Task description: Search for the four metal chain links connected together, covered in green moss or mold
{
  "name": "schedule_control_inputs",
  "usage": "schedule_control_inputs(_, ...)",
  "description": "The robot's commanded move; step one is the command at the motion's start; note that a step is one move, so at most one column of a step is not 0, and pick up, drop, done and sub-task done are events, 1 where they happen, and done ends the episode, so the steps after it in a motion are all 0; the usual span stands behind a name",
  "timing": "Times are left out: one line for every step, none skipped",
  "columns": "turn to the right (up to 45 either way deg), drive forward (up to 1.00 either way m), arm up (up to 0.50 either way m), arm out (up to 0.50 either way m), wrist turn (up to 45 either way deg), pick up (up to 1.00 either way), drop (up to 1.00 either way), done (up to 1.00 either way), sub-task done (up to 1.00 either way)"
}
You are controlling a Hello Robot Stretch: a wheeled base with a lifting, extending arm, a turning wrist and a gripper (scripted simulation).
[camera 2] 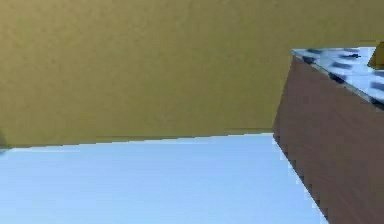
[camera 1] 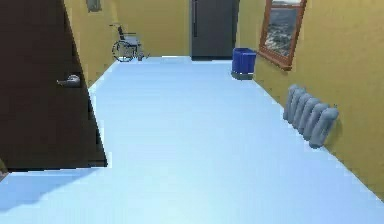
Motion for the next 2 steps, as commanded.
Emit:
schedule_control_inputs(-45.0, 0.0, 0.0, 0.0, 0.0, 0.0, 0.0, 0.0, 0.0)
schedule_control_inputs(-3.0, 0.0, 0.0, 0.0, 0.0, 0.0, 0.0, 0.0, 0.0)
